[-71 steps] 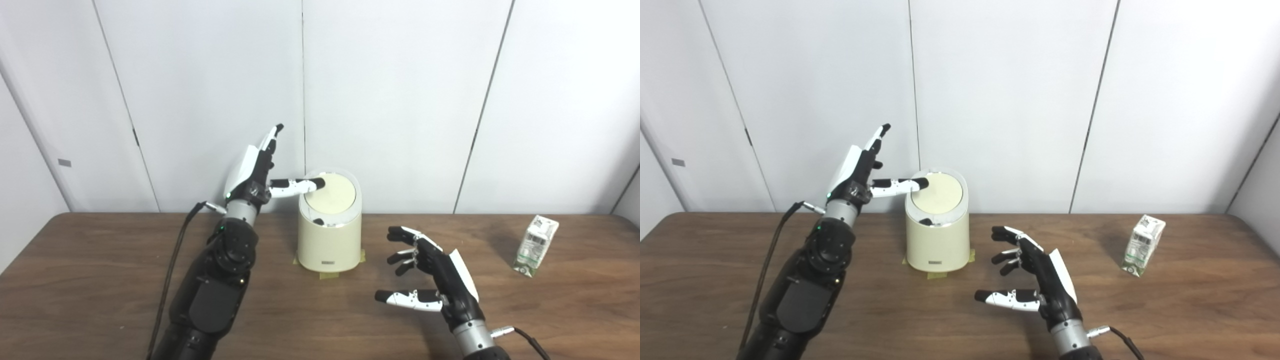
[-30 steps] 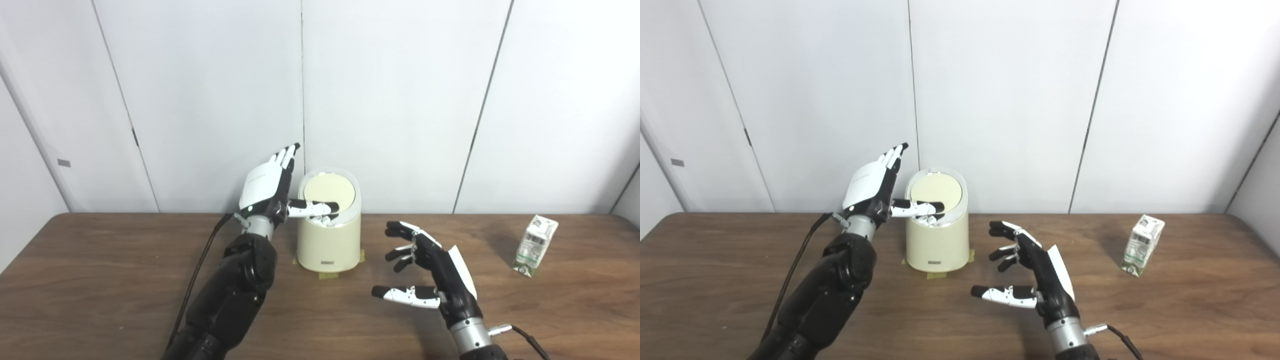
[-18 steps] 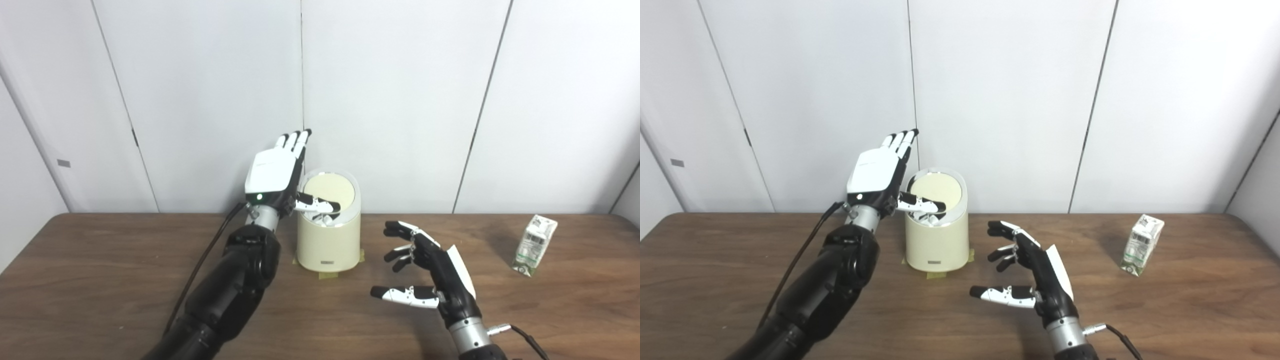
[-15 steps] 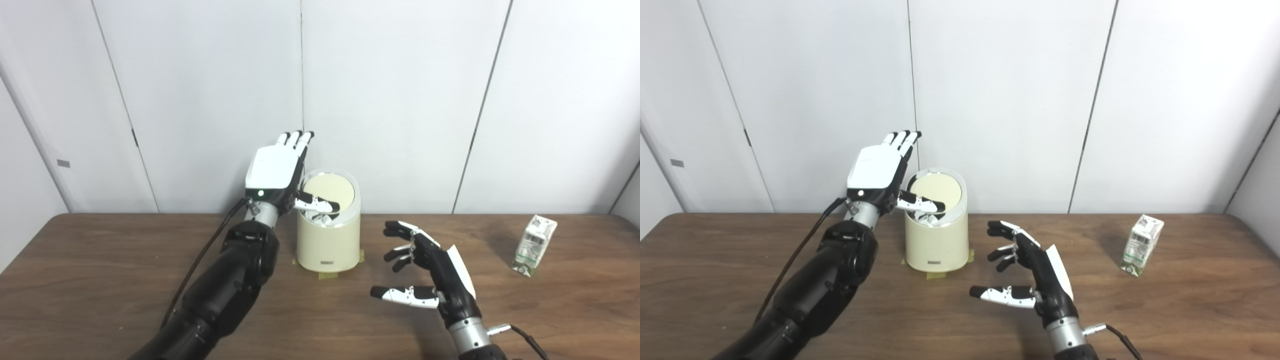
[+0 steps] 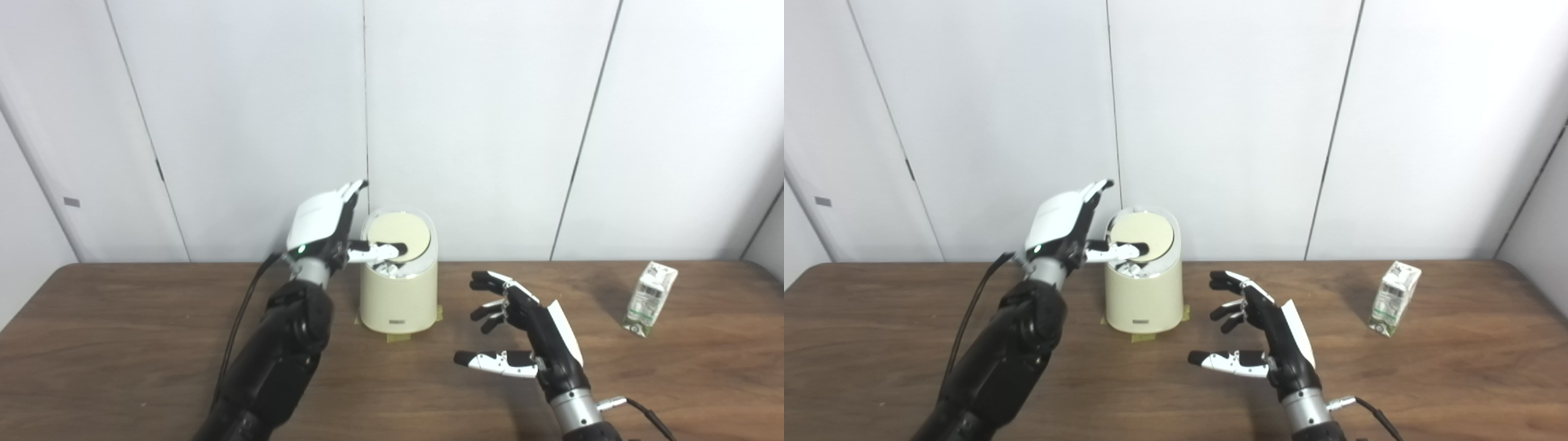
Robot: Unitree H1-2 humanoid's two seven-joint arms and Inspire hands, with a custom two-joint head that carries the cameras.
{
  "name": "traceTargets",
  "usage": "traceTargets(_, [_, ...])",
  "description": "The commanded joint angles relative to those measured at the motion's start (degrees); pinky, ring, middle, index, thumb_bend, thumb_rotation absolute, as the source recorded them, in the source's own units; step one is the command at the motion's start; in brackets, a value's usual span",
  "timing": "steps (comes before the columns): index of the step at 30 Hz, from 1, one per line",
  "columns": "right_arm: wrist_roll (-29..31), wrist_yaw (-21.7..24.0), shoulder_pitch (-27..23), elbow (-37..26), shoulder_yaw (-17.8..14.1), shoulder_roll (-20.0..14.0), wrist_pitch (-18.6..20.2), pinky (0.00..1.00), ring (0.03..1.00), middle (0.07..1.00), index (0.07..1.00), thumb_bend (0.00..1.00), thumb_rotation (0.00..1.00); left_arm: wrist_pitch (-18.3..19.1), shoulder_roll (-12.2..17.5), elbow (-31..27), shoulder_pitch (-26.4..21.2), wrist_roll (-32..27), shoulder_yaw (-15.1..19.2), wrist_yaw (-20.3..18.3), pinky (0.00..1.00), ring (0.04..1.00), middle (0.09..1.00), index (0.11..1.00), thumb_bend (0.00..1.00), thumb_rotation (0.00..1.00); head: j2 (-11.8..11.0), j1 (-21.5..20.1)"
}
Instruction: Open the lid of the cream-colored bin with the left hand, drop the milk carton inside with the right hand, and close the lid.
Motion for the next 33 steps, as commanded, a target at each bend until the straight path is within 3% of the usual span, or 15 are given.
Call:
traceTargets(1, [0.1, 0.0, -2.0, -1.4, 0.1, -0.2, -1.3, 0.44, 0.569, 0.760, 0.771, 0.64, 0.10, -2.4, 0.5, -4.1, -2.5, -2.7, 2.5, 1.0, 0.73, 0.886, 0.926, 0.935, 0.76, 0.51, -0.1, 0.0])
traceTargets(8, [0.1, -0.1, -2.0, -1.4, -0.1, -0.3, -1.2, 0.44, 0.574, 0.764, 0.771, 0.63, 0.10, -6.4, 0.1, -13.9, 4.1, -14.2, 9.0, -0.7, 0.76, 0.861, 0.890, 0.901, 0.75, 0.47, 0.0, 0.4])
traceTargets(13, [0.1, -0.5, -2.0, -1.1, -0.3, -0.3, -1.4, 0.43, 0.579, 0.770, 0.768, 0.63, 0.08, -8.7, 2.7, -19.7, 11.2, -18.2, 10.9, -3.3, 0.71, 0.811, 0.816, 0.872, 0.77, 0.43, 0.1, 0.5])
traceTargets(20, [0.4, -0.1, -2.0, -0.9, -0.2, -0.7, -1.6, 0.43, 0.578, 0.771, 0.774, 0.63, 0.08, -11.9, 4.6, -24.1, 19.7, -27.3, 14.6, -7.3, 0.71, 0.786, 0.808, 0.845, 0.74, 0.37, 0.0, 0.5])
traceTargets(23, [0.8, 0.0, -1.9, -1.1, -0.3, -0.7, -1.4, 0.43, 0.580, 0.774, 0.772, 0.63, 0.08, -13.9, 5.0, -25.0, 23.6, -30.1, 15.9, -8.1, 0.69, 0.775, 0.812, 0.838, 0.73, 0.36, 0.1, 0.4])
traceTargets(29, [0.1, -0.1, -1.6, -2.2, -0.2, -1.1, -1.2, 0.43, 0.582, 0.773, 0.771, 0.63, 0.05, -23.1, 3.6, -21.7, 28.6, -32.2, 17.3, -6.6, 0.59, 0.706, 0.782, 0.880, 0.71, 0.30, -0.1, -0.4])
traceTargets(33, [0.6, -0.1, -1.4, -4.0, -1.0, -1.4, 0.4, 0.45, 0.611, 0.778, 0.782, 0.65, 0.09, -27.0, 3.4, -20.0, 30.0, -32.1, 17.8, -6.3, 0.62, 0.708, 0.777, 0.881, 0.70, 0.29, -0.3, -2.8])
